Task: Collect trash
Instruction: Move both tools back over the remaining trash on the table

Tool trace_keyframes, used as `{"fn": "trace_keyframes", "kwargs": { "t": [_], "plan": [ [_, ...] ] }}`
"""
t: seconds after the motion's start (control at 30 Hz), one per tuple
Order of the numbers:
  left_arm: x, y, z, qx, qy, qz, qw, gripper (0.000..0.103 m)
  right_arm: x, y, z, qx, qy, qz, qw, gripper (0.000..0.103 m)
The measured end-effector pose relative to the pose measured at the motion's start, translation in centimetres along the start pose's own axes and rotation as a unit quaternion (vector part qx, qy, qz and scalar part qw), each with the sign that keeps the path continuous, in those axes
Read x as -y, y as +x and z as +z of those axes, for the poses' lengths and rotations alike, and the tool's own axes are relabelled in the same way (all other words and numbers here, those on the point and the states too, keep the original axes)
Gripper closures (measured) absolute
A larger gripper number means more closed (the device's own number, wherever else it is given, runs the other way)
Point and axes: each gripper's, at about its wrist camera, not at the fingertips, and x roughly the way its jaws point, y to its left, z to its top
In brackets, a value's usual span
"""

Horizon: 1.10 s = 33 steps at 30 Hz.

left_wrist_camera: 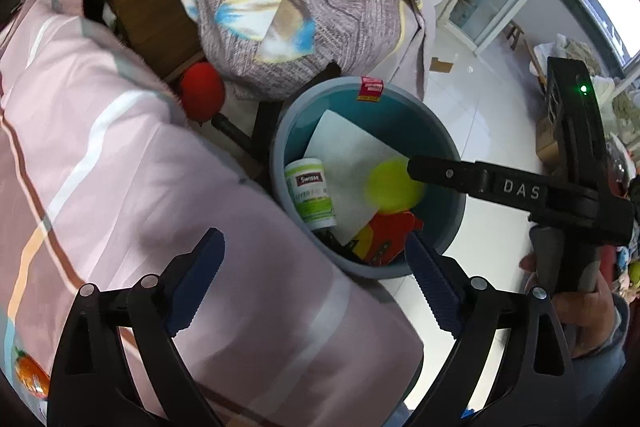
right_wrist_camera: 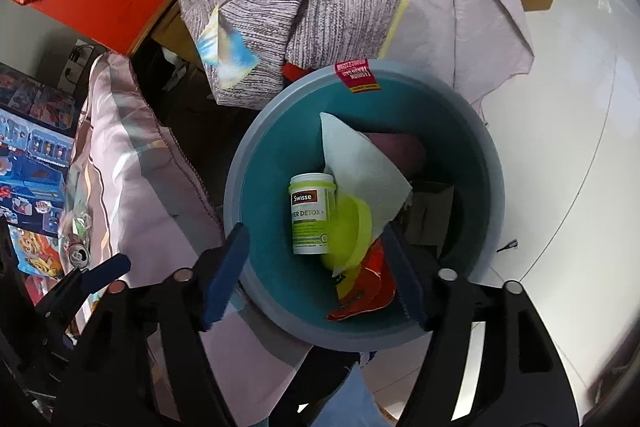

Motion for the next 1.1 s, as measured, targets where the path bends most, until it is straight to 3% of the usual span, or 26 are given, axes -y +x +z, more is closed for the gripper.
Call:
{"fn": "trace_keyframes", "kwargs": {
  "t": [0.13,0.43,0.53,0.63,1.1],
  "plan": [
    [-0.8,-0.4,-0.9,-0.003,-0.008,-0.001,1.0,0.01,0.1,-0.4,-0.2,0.002,0.01,-0.004,1.0,0.027],
    [-1.9,-2.3,-3.0,0.007,-0.016,-0.003,0.9998,0.009,-0.4,-1.2,-1.5,-0.003,0.022,-0.027,0.999,0.026],
    [-2.3,-3.0,-3.7,0.01,-0.02,-0.005,0.9997,0.009,-1.1,-1.8,-2.1,-0.002,0.021,-0.034,0.999,0.019],
    [-2.8,-3.8,-4.4,0.016,-0.024,-0.007,0.9995,0.008,-1.8,-2.4,-2.7,0.004,0.017,-0.038,0.999,0.018],
    [-7.7,-9.2,-10.3,0.06,-0.077,-0.008,0.9952,0.005,-8.8,-4.2,-6.5,-0.004,-0.024,-0.03,0.999,0.016]
  ]
}}
